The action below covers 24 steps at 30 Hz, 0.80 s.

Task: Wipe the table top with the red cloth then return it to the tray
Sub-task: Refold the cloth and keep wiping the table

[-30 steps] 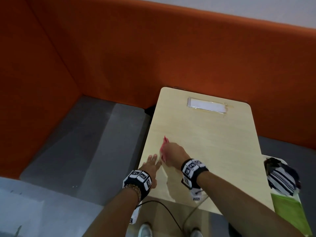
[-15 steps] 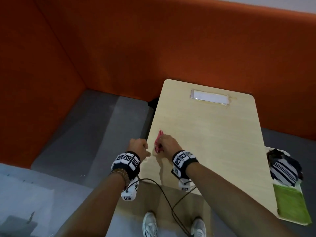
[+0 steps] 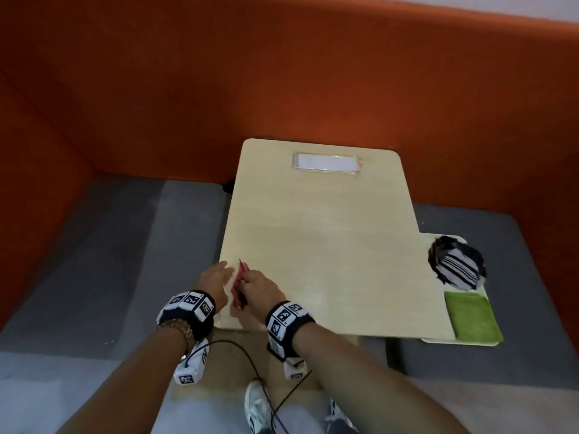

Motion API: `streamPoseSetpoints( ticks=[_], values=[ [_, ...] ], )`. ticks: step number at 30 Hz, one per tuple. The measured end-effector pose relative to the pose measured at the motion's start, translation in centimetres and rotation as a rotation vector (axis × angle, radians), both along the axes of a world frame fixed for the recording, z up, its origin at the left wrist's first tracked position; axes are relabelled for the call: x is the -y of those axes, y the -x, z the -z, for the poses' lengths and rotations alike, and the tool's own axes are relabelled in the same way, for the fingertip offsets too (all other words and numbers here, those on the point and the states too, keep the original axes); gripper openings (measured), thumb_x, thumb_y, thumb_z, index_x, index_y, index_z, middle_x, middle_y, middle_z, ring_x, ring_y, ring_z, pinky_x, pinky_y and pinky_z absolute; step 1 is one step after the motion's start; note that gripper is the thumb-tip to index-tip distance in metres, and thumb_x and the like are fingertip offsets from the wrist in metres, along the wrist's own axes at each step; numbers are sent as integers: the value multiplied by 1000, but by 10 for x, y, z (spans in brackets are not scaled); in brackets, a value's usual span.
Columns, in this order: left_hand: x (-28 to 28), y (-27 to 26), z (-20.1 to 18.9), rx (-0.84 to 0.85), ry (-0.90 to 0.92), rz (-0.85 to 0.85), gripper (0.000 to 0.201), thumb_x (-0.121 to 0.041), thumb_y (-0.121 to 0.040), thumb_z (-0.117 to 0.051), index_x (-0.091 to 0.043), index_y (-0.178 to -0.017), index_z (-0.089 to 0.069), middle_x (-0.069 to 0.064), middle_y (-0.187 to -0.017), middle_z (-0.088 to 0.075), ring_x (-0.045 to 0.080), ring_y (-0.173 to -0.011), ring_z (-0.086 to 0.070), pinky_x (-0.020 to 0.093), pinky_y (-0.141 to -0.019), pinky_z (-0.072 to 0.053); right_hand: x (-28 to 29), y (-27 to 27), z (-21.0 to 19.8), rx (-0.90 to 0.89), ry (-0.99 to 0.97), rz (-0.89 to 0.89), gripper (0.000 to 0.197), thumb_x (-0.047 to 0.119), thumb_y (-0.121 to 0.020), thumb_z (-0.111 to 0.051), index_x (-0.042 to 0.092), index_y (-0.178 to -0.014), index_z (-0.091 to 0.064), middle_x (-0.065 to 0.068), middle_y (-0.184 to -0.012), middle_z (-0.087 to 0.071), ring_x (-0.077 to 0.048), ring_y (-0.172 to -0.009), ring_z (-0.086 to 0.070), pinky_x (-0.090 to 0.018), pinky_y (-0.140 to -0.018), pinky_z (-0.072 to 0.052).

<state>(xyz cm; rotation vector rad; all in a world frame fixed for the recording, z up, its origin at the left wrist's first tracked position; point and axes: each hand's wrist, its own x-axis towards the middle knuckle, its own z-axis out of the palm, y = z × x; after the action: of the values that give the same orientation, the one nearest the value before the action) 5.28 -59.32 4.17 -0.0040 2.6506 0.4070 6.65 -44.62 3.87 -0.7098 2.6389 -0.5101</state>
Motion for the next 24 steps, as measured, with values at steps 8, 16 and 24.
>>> streamPoseSetpoints(
  ticks=[8, 16, 24],
  values=[
    [-27, -6, 0, 64, 10, 77, 68, -1, -91, -40, -19, -152, -17, 0, -161, -7, 18, -148, -12, 27, -120, -14, -97, -17, 5, 11, 49, 196, 35, 16, -86, -66, 13, -121, -65, -8, -128, -59, -26, -121, -50, -36, -99, -46],
    [-41, -2, -3, 97, 41, 106, 57, -14, -98, -33, -27, -152, -18, -6, -161, -2, 16, -148, -9, 30, -120, -13, -238, -33, -8, -37, 10, 541, 25, 3, -83, -64, 7, -107, -72, -7, -115, -67, -21, -97, -64, -6, -79, -35],
    [-19, -23, 16, 83, 79, 86, 66, -7, -93, -41, -17, -153, -14, 1, -161, 1, 18, -148, -5, 28, -121, -13, -197, -34, -7, -10, 66, 490, 13, 5, -78, -64, 5, -84, -75, -11, -94, -71, -22, -84, -65, -33, -80, -52]
  ],
)
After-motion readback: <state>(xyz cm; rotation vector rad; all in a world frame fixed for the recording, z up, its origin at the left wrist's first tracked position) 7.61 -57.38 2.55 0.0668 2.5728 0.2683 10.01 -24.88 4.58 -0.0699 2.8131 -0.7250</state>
